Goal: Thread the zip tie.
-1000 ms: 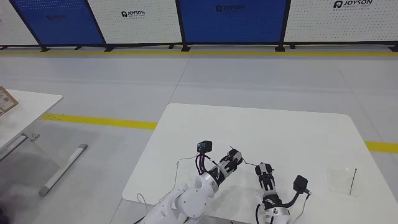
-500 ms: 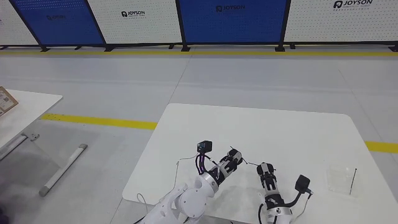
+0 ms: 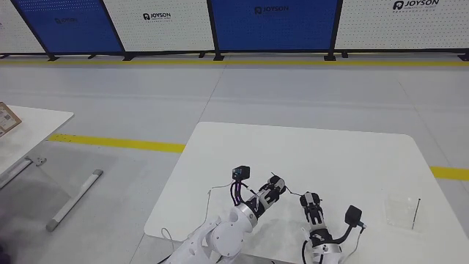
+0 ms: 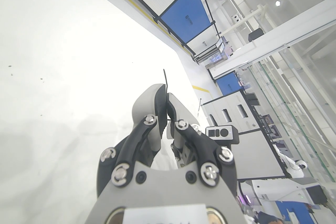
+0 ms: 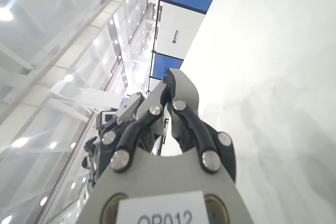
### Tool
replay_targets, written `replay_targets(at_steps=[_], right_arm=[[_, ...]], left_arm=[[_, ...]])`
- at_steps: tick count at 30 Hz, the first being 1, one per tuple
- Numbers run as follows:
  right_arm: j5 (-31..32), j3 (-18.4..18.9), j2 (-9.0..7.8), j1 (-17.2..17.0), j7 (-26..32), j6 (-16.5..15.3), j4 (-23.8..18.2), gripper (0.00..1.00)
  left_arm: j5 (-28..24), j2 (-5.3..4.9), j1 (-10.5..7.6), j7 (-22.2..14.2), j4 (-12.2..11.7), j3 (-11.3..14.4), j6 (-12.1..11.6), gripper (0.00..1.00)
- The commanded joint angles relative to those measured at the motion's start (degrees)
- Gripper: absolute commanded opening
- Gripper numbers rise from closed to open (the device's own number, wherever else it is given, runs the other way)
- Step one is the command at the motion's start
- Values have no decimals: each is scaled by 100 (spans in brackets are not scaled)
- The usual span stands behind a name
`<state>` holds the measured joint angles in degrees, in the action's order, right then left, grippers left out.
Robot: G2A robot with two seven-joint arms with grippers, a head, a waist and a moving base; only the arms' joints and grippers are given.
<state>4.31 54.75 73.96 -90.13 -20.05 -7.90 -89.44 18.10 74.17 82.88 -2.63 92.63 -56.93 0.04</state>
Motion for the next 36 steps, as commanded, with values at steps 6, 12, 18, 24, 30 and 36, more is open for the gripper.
replay_targets(at_steps=[6,12,18,24,30,36], right_arm=[[-31,99,33,-59,42,-137,3,0],[31,109,74,-37,131,-37,-1,0],[52,126,118,-20,170,24,21,0],[73,148,159,-21,174,61,33,0],[38,228,186,-60,182,24,19,0],[113,286,205,-144,204,-2,-33,0]], left_arm=[[0,0,0,0,0,0,0,0],[0,0,0,0,0,0,0,0],[0,0,0,0,0,0,0,0],[0,0,0,0,0,0,0,0],[0,0,0,0,0,0,0,0],[0,0,0,0,0,0,0,0]])
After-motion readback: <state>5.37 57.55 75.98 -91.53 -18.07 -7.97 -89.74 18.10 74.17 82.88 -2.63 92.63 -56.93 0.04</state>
